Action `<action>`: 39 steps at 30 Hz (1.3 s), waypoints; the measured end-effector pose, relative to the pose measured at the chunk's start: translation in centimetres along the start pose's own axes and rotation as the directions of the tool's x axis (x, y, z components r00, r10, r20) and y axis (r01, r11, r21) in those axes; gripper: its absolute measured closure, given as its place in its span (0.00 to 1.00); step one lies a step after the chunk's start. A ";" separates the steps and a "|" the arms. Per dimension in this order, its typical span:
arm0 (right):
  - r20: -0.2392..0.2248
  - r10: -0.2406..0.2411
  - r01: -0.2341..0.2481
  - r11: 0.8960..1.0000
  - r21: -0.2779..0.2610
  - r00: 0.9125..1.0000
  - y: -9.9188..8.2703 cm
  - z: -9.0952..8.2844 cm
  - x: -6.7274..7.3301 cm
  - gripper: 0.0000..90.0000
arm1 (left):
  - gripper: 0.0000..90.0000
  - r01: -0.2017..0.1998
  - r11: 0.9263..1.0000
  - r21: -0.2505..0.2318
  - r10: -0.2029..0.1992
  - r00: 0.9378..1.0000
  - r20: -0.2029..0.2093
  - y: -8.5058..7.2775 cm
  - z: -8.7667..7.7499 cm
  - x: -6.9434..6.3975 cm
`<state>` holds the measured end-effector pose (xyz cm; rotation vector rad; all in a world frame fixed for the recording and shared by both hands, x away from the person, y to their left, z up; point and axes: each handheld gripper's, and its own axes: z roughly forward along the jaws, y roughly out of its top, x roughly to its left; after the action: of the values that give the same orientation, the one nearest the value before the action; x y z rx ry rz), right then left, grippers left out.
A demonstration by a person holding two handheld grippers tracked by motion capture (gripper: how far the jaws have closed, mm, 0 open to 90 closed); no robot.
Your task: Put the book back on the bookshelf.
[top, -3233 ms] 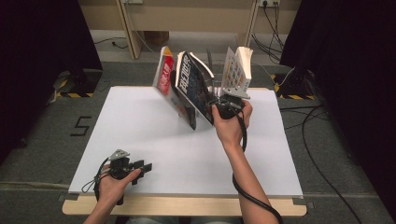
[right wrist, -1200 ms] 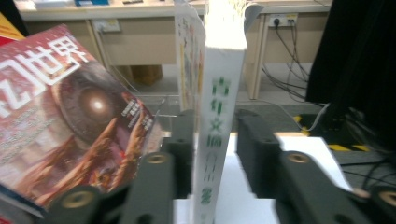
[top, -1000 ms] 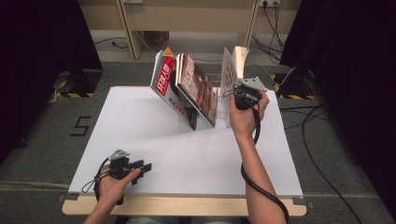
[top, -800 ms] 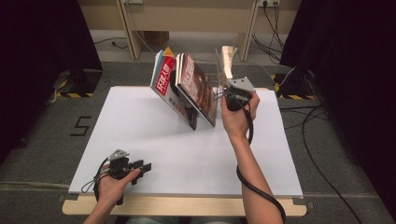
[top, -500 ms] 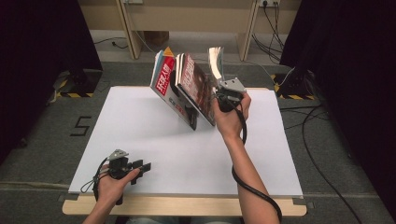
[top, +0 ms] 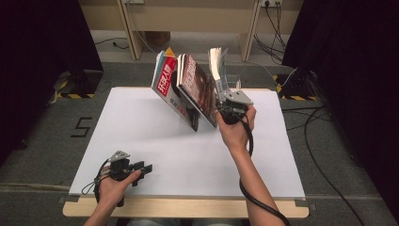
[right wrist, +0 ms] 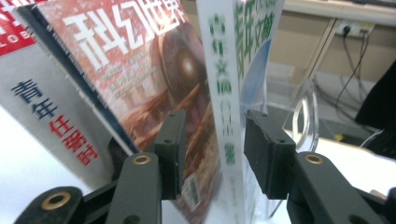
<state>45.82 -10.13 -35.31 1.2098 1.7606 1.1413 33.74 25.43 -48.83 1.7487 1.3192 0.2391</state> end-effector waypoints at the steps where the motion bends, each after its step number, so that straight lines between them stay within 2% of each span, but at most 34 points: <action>1: -0.002 0.003 -0.003 1.000 0.004 1.000 -0.4 -0.2 -0.1 0.66 | 0.58 0.001 1.000 -0.002 -0.001 1.000 0.000 0.0 0.0 0.0; 14: -0.025 0.062 -0.060 0.996 0.063 0.998 -3.7 -1.9 -1.5 0.65 | 0.58 0.006 1.000 -0.007 -0.006 1.000 -0.011 0.0 -0.2 0.4; 21: -0.031 0.065 -0.062 0.994 0.086 0.997 -5.3 -3.2 -1.8 0.65 | 0.58 0.014 1.000 -0.011 -0.014 1.000 -0.020 0.0 -0.2 0.6; 39: -0.007 0.102 -0.099 0.983 0.154 0.995 -10.2 -5.6 -3.4 0.64 | 0.57 0.033 0.999 -0.025 -0.034 0.999 -0.041 -0.1 -0.4 1.4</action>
<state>38.61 -16.66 -42.57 1.3988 1.8441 1.0900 34.02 26.81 -49.13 1.7085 1.3693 0.2725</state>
